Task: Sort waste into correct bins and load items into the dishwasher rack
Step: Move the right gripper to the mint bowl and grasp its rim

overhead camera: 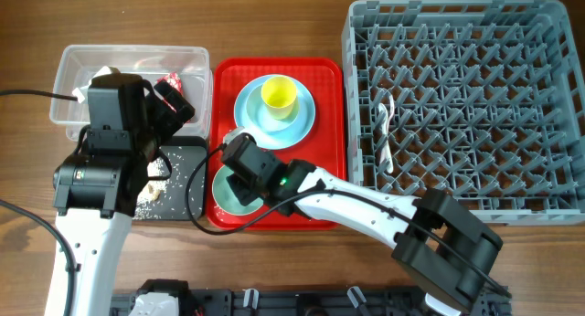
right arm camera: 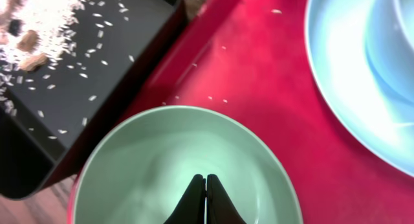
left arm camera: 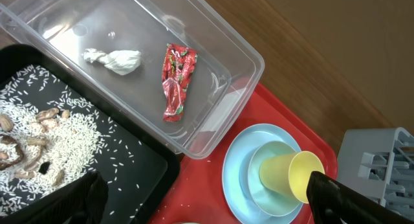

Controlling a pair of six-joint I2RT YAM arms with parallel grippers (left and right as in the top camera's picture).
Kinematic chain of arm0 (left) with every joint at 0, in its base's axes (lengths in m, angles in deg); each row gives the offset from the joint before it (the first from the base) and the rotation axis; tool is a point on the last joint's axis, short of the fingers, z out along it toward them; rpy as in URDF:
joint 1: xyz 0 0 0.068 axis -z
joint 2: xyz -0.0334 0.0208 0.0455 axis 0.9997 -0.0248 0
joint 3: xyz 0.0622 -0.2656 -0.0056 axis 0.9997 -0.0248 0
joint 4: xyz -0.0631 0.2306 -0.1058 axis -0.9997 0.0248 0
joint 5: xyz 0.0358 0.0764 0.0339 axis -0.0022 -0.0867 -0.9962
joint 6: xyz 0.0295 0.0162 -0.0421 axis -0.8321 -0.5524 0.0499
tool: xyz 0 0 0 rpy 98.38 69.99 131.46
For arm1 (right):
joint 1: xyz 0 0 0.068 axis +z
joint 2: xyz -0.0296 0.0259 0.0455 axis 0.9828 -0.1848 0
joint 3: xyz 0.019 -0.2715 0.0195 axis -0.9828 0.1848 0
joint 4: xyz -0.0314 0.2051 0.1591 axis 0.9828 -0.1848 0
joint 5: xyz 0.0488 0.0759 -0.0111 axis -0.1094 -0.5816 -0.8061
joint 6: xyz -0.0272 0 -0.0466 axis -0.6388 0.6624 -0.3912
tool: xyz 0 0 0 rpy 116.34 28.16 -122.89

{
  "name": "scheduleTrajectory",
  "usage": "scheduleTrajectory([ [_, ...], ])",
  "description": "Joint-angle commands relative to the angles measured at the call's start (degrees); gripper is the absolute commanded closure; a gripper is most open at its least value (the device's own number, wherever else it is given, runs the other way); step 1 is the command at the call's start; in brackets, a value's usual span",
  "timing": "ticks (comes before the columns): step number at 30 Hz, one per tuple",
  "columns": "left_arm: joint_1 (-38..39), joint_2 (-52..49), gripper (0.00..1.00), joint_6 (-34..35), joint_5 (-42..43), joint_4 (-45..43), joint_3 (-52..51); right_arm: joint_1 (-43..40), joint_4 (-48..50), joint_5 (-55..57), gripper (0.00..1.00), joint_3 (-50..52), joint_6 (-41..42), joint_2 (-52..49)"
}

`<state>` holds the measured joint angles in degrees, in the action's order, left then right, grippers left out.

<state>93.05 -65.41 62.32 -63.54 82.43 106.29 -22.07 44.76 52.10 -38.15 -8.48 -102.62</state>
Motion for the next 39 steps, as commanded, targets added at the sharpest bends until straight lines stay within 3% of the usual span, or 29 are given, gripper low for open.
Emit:
scheduleTrajectory([
  [1,-0.2,0.0,0.0,-0.7,0.3,-0.2,0.9,0.0,-1.3,5.0,0.96,0.3,1.3,-0.6],
  [12,-0.2,0.0,0.0,-0.7,0.3,-0.2,0.9,-1.7,-8.3,17.0,0.96,0.3,5.7,-0.6],
  [23,-0.2,0.0,0.0,-0.7,0.3,-0.2,0.9,-8.3,-12.7,17.3,0.96,0.3,9.9,5.9],
  [27,-0.2,0.0,0.0,-0.7,0.3,-0.2,0.9,-8.1,-11.2,6.2,0.77,0.3,9.7,12.8],
  [30,-0.2,0.0,0.0,-0.7,0.3,-0.2,0.9,-8.1,-10.4,-2.7,0.71,0.3,9.7,14.8],
  [39,-0.2,0.0,0.0,-0.7,0.3,-0.2,0.9,-4.3,-9.0,-6.3,0.7,0.3,2.0,13.0],
])
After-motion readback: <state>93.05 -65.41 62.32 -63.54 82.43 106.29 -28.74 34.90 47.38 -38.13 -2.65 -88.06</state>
